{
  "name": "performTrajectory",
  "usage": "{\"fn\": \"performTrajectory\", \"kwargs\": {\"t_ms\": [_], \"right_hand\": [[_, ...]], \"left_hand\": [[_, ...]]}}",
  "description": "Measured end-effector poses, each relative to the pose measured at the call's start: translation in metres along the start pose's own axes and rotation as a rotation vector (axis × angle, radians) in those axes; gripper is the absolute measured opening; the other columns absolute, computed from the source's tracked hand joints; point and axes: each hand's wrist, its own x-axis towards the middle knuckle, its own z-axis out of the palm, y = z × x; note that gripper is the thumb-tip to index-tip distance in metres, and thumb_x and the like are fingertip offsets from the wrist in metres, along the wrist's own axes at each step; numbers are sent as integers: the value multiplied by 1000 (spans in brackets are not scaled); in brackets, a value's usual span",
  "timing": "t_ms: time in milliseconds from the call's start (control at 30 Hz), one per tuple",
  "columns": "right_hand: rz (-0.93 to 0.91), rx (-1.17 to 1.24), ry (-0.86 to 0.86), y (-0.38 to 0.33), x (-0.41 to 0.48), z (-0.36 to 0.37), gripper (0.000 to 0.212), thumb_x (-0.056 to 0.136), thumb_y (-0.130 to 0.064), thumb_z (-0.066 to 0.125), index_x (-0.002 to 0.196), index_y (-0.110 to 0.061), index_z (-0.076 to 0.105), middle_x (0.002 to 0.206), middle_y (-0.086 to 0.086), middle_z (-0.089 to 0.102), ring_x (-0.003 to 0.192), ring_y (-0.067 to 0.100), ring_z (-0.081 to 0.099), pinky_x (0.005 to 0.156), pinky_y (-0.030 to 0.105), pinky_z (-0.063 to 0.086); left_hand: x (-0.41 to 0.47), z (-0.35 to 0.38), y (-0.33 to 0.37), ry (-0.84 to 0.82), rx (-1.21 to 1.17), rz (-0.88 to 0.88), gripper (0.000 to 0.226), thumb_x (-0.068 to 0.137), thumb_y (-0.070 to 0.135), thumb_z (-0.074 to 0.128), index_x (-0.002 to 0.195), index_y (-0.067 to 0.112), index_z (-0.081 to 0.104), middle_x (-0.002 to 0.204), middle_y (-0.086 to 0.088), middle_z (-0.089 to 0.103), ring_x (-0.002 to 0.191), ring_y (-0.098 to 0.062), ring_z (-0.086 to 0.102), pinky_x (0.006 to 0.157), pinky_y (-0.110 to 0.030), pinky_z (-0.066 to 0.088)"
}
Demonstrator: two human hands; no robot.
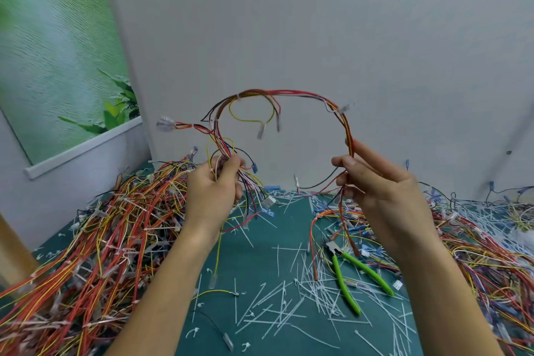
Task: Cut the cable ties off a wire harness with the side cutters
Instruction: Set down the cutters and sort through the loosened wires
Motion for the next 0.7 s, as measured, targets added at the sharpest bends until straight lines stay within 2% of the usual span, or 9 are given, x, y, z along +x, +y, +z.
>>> {"fn": "performTrajectory", "kwargs": {"t_ms": [100,200,267,333,500,633,700], "right_hand": [[-32,-29,-8,-1,-2,2,31,79,-22,76,109,-20,82,98,12,78,71,15,66,60,19,50],[-59,-83,-29,-1,-5,3,30,76,-24,79,106,-18,81,99,14,79,75,15,71,64,18,53],[-86,-111,-44,-2,-7,5,28,77,-23,80,104,-17,81,99,14,79,78,16,74,66,19,55],[-120,-146,-33,-2,-9,8,27,79,-21,78,105,-13,80,97,13,80,79,18,75,67,19,56],[-187,-217,56,-4,-15,18,30,79,-23,80,104,-9,75,90,9,80,75,16,76,63,16,55],[-228,-250,69,-5,-18,19,17,82,-19,83,98,-13,78,85,8,80,73,15,77,62,13,52],[-221,-251,61,-7,-18,18,12,83,-20,83,93,-15,81,85,8,80,75,17,77,60,16,53]], "left_hand": [[1,-2,-1,-16,18,-33,34,102,30,58,72,25,72,50,6,42,51,-21,39,55,-34,35],[2,-4,-3,-38,55,-69,33,102,30,58,74,21,73,57,-2,37,57,-25,33,57,-37,31],[4,-5,-4,-36,75,-80,33,100,32,61,81,6,69,64,-8,35,57,-23,30,57,-36,27],[5,-7,-6,-39,100,-92,42,98,35,63,87,-5,58,68,-10,37,55,-20,30,56,-35,25],[6,-8,-8,-88,186,-157,26,96,35,63,79,18,55,68,-8,36,52,-17,28,55,-33,24],[5,-7,-12,-95,322,-153,28,95,37,63,76,17,57,63,1,47,51,-16,38,57,-32,37],[5,-6,-13,-94,350,-138,26,95,34,63,76,18,58,62,2,50,50,-14,40,57,-31,39]]}}
